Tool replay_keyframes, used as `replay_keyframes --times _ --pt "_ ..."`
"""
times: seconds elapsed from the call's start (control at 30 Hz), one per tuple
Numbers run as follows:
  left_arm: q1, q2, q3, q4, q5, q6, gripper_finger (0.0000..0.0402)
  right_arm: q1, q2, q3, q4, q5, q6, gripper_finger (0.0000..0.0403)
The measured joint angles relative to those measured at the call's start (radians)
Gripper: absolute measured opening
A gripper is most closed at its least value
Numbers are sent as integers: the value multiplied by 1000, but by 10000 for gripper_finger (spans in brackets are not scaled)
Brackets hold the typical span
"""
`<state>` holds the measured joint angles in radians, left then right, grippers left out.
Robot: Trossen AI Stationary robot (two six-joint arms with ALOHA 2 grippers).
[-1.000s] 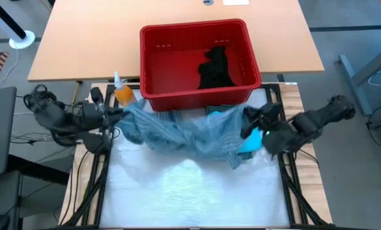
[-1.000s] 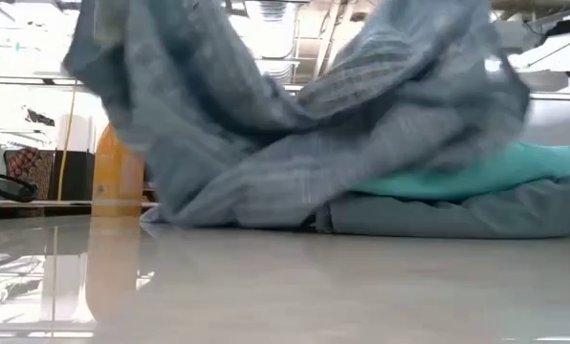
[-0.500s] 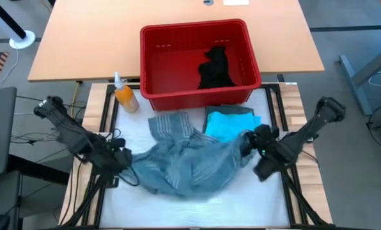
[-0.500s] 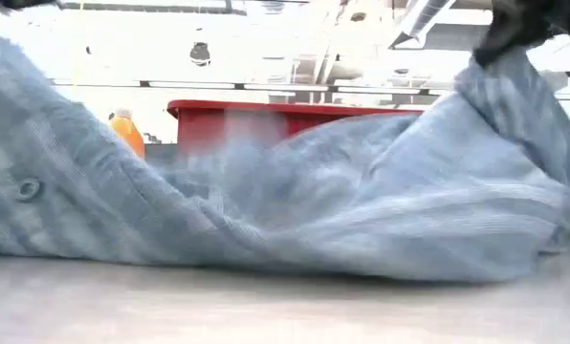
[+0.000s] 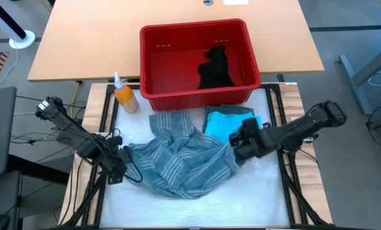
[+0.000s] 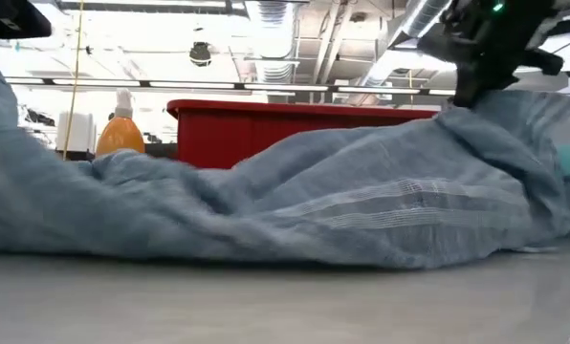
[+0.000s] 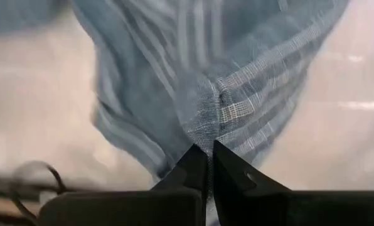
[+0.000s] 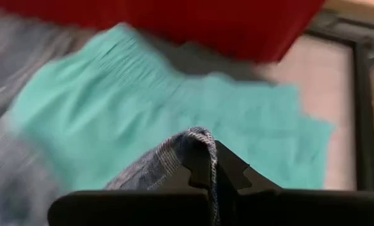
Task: Fold Laundry from Bin
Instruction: Fold the blue patterned polo shirt
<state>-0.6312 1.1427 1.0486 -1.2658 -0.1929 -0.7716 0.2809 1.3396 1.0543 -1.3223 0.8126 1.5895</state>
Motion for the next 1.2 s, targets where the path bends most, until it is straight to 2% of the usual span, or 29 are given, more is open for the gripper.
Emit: replay_keyframes --times 0.1,0.2,0.27,0.33,0.4,0.47,0.53,0.57,0.6,0.67,0.73,0.9,1.03,1.2 --pt "77 -8 80 -14 -281 71 0 -73 -49 65 -6 56 -95 19" --pt "178 -25 251 47 -548 232 0 -113 -102 180 -4 137 -256 19" --pt "241 -27 375 144 -655 413 0 -121 -129 268 1 199 -364 19" --pt "284 -27 487 280 -704 619 0 -111 -148 350 1 278 -458 19" --pt "294 -30 565 459 -658 853 0 -76 -162 423 3 352 -532 19" --pt "261 -31 597 654 -446 1042 0 -13 -172 467 -6 392 -572 19" --pt "173 -30 589 735 -167 1091 0 80 -180 468 -45 393 -537 19" --pt "116 -18 580 709 -59 1066 0 129 -181 456 -90 380 -468 19" --pt "64 -1 561 626 -20 1013 0 173 -178 439 -155 359 -368 19" --pt "3 35 487 367 -68 849 0 227 -161 382 -249 322 -144 19" --pt "12 84 383 71 -128 675 0 221 -159 294 -221 304 -80 19" --pt "131 87 263 -253 -241 422 0 124 -149 226 -215 214 -14 19" --pt "173 43 256 -164 -334 411 0 83 -143 227 -179 186 -55 19" --pt "173 -78 279 35 -290 507 0 69 -147 227 -189 170 -69 19"
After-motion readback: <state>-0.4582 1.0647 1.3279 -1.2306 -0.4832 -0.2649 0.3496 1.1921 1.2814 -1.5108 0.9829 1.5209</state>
